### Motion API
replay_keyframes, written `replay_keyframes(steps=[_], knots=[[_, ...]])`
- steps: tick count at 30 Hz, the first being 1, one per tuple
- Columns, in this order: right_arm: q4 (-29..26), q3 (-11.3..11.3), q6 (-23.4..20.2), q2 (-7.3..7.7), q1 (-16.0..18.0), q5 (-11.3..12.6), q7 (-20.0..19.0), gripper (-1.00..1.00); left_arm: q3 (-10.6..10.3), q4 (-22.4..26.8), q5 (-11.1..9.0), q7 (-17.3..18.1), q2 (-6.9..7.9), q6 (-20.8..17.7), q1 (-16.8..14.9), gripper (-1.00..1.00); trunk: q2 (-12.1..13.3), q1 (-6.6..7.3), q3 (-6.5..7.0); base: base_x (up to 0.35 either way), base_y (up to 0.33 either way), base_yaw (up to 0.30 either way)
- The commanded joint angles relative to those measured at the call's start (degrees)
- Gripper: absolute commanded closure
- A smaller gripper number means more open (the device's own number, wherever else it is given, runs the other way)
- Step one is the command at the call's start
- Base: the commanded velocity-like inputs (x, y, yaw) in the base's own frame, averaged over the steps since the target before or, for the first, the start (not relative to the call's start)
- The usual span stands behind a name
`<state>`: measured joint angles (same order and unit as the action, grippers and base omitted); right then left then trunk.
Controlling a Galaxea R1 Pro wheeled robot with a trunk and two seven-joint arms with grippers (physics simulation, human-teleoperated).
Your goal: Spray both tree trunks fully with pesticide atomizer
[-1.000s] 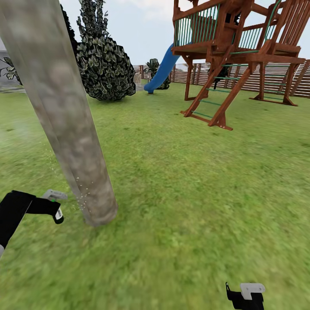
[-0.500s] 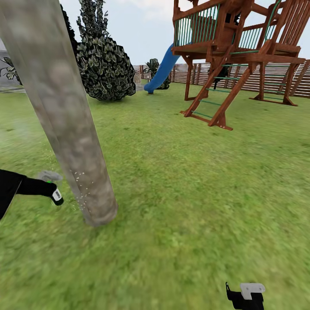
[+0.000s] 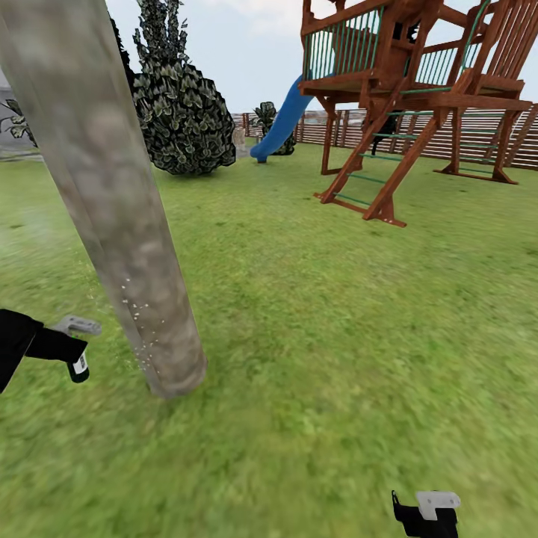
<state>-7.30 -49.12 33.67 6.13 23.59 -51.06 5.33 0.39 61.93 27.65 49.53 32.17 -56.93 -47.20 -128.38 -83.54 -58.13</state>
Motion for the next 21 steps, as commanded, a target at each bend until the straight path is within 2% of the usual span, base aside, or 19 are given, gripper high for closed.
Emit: replay_keyframes(steps=[1,4,5,8,10,12,14,15,17,21], knots=[[0.1,-0.2,0.2,0.02,0.1,-0.6,0.5,-1.00,0.0,0.0,0.5,0.6,-0.06,-0.1,0.6,1.00,0.0,-0.01,-0.05,0.171,0.270,0.000],[0.1,-0.2,0.2,0.02,0.1,-0.6,0.5,-1.00,0.1,0.0,0.3,0.6,-0.05,0.5,2.2,1.00,0.0,-0.01,-0.05,0.092,0.151,0.000],[0.1,-0.2,0.2,0.02,0.1,-0.6,0.5,-1.00,0.1,0.0,0.3,0.7,-0.02,2.1,4.3,1.00,0.0,-0.01,-0.05,0.011,0.018,0.000],[0.1,-0.2,0.2,0.02,0.1,-0.6,0.5,-1.00,0.1,-0.3,0.0,0.8,-0.18,5.8,6.6,1.00,0.0,-0.01,-0.05,0.003,0.006,0.000],[0.1,-0.2,0.2,0.02,0.1,-0.6,0.5,-1.00,0.1,-1.7,0.0,0.9,-1.33,6.8,7.0,1.00,0.0,-0.01,-0.05,0.000,0.001,0.000],[0.1,-0.2,0.2,0.02,0.1,-0.6,0.5,-1.00,0.3,-2.1,0.1,0.9,-2.27,6.9,7.0,1.00,0.0,-0.01,-0.05,0.000,0.000,0.000],[0.1,-0.2,0.2,0.02,0.1,-0.6,0.5,-1.00,0.8,-2.2,0.3,1.0,-2.36,6.8,6.4,1.00,0.0,-0.01,-0.05,0.000,0.000,0.000],[0.1,-0.2,0.2,0.02,0.1,-0.6,0.5,-1.00,2.0,-2.2,0.3,1.2,-2.22,6.8,6.0,1.00,0.0,-0.01,-0.05,0.000,0.000,0.000],[0.1,-0.2,0.2,0.02,0.1,-0.6,0.5,-1.00,5.7,-2.2,0.5,1.6,-1.74,6.9,4.2,1.00,0.0,-0.01,-0.05,0.000,0.000,0.000],[0.1,-0.2,0.2,0.02,0.1,-0.6,0.5,-1.00,6.8,-1.4,0.5,2.5,-1.59,6.4,1.6,1.00,0.0,-0.01,-0.05,0.000,0.000,0.000]])
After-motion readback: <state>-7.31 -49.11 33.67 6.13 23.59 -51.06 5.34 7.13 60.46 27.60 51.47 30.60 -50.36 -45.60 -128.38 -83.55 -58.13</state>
